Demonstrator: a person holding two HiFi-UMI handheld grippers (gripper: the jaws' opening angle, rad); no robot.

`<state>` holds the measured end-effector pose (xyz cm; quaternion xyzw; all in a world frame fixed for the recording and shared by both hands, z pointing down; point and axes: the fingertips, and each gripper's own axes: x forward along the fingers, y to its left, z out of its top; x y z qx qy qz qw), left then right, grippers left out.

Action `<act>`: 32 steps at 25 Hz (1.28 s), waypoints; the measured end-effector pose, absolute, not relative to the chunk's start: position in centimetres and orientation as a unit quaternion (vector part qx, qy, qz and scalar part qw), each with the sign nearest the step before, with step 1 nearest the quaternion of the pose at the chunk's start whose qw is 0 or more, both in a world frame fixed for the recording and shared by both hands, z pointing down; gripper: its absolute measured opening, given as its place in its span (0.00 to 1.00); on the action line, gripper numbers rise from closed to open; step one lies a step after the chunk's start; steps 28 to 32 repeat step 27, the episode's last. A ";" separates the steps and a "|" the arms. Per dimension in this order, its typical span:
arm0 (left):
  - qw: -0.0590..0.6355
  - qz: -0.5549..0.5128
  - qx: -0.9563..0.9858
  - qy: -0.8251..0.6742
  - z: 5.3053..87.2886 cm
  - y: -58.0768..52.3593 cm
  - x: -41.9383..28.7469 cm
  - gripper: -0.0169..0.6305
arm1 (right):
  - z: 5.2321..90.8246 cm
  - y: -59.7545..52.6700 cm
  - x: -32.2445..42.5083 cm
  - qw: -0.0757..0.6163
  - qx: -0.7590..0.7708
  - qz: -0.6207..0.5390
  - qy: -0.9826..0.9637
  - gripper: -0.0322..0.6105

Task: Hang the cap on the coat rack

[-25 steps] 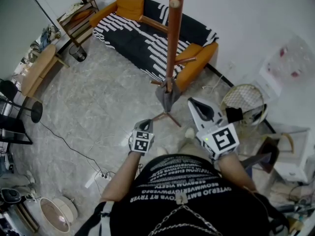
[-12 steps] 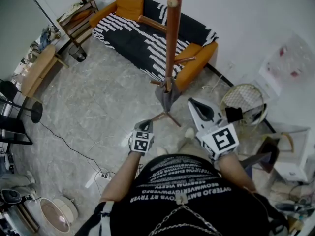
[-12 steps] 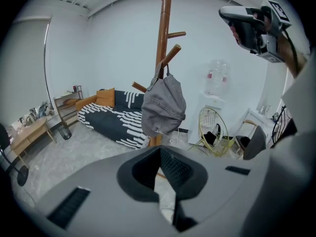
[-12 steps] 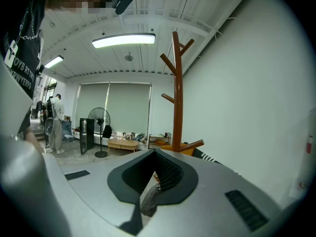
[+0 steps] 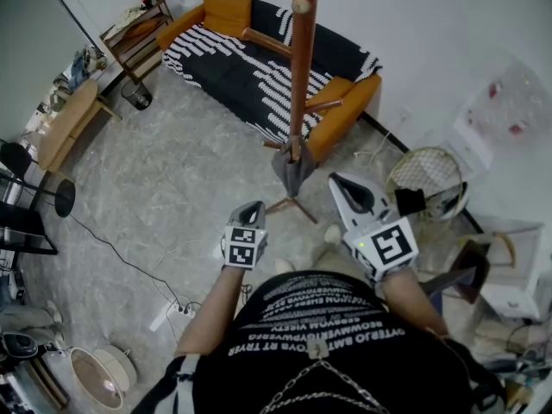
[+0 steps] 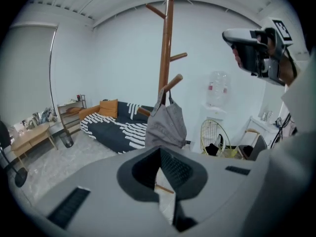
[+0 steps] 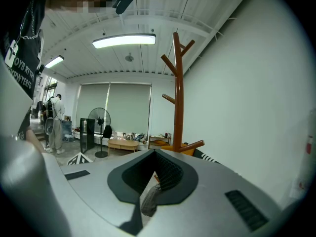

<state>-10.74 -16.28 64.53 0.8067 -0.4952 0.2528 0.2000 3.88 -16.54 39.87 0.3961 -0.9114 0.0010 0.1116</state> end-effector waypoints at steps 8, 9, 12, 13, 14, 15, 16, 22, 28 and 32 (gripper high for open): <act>0.106 0.169 0.830 -0.520 50.3 -18.0 -10.5 0.03 | 39.4 -16.6 4.2 0.102 0.402 -0.005 -0.910 0.05; 0.100 0.155 0.833 -0.522 48.7 -18.1 -10.5 0.03 | 39.4 -16.6 4.2 0.102 0.402 -0.005 -0.910 0.05; 0.087 0.120 0.838 -0.525 45.3 -18.4 -10.4 0.03 | 39.5 -16.3 4.1 0.104 0.403 -0.004 -0.909 0.05; 0.082 0.114 0.840 -0.524 44.6 -18.4 -10.2 0.03 | 39.5 -16.3 4.0 0.103 0.402 -0.004 -0.910 0.05; 0.077 0.110 0.842 -0.523 43.9 -18.3 -10.1 0.03 | 39.5 -16.2 4.0 0.103 0.402 -0.005 -0.910 0.05; 0.073 0.108 0.844 -0.521 43.5 -18.2 -9.9 0.03 | 39.5 -16.2 4.0 0.103 0.402 -0.005 -0.910 0.05; 0.070 0.106 0.846 -0.518 43.1 -18.1 -9.7 0.03 | 39.5 -16.2 4.1 0.102 0.404 -0.003 -0.909 0.05; 0.067 0.103 0.852 -0.509 42.5 -18.0 -9.1 0.03 | 39.5 -16.4 4.2 0.098 0.410 -0.003 -0.907 0.05; 0.068 0.106 0.853 -0.507 42.8 -18.2 -9.0 0.03 | 39.4 -16.6 4.0 0.097 0.406 -0.002 -0.908 0.05; 0.068 0.106 0.853 -0.507 42.8 -18.2 -9.0 0.03 | 39.4 -16.6 4.0 0.097 0.406 -0.002 -0.908 0.05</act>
